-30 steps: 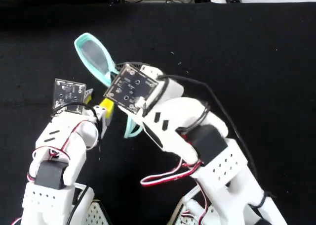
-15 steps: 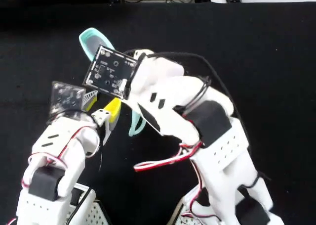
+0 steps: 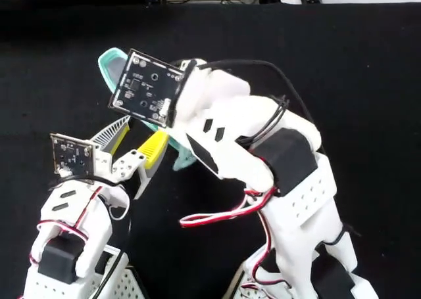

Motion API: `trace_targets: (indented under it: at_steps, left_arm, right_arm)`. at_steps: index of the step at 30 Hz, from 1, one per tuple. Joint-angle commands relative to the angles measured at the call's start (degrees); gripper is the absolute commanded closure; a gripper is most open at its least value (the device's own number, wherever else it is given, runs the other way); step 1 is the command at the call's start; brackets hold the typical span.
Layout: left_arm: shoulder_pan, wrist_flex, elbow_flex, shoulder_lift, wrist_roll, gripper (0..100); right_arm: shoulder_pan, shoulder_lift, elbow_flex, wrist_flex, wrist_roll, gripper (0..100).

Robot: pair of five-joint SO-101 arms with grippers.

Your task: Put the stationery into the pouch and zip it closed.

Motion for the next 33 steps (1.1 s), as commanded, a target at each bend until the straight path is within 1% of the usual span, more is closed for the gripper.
trace_targets:
  at_steps: [1, 5, 7, 9, 11, 16, 21, 24, 25, 27, 29, 33]
  left_arm:
    - [0.7, -1.1, -0.4, -0.4, 0.0, 75]
    - [0.6, -1.1, 0.0, -0.4, 0.0, 75]
    - [0.6, -1.5, 0.9, -0.4, -0.1, 75]
    - [0.6, -1.6, 1.5, -0.4, -0.5, 75]
    - [0.6, -1.6, 1.6, -0.4, -1.7, 75]
    - [0.6, -1.1, 1.7, -0.4, -1.9, 75]
    - [0.6, -1.4, 2.3, -0.4, -1.9, 75]
    - [0.6, -1.5, 2.3, -0.4, -1.9, 75]
    - [0.6, -1.5, 2.3, -0.4, -1.9, 75]
    - [0.6, -1.5, 2.4, -0.4, -1.9, 75]
    - [0.6, -1.5, 2.4, -0.4, -1.9, 75]
    - [0.6, -1.5, 2.4, -0.4, -1.9, 75]
  right_arm:
    - [0.6, 0.0, -2.2, 5.9, -0.9, 98.5]
    - [0.6, -0.3, -2.6, 12.4, -9.5, 91.7]
    - [0.4, -1.5, -1.6, 13.4, -12.0, 89.5]
    - [0.0, -2.9, 1.2, 12.0, -12.6, 89.4]
    - [-1.8, -4.2, 4.8, 9.8, -12.6, 89.4]
    - [-4.8, -6.6, 15.6, 2.5, -12.8, 89.4]
    - [-3.0, -9.2, 21.8, -4.9, -12.7, 89.5]
    - [-1.1, -9.3, 23.2, -6.5, -12.1, 90.0]
    - [-0.4, -9.2, 23.3, -6.9, -10.8, 92.0]
    - [0.5, -9.3, 23.3, -8.1, -7.1, 98.9]
    - [1.3, -9.5, 23.0, -8.4, -5.7, 98.1]
    - [1.6, -9.6, 23.0, -8.1, -5.3, 98.5]
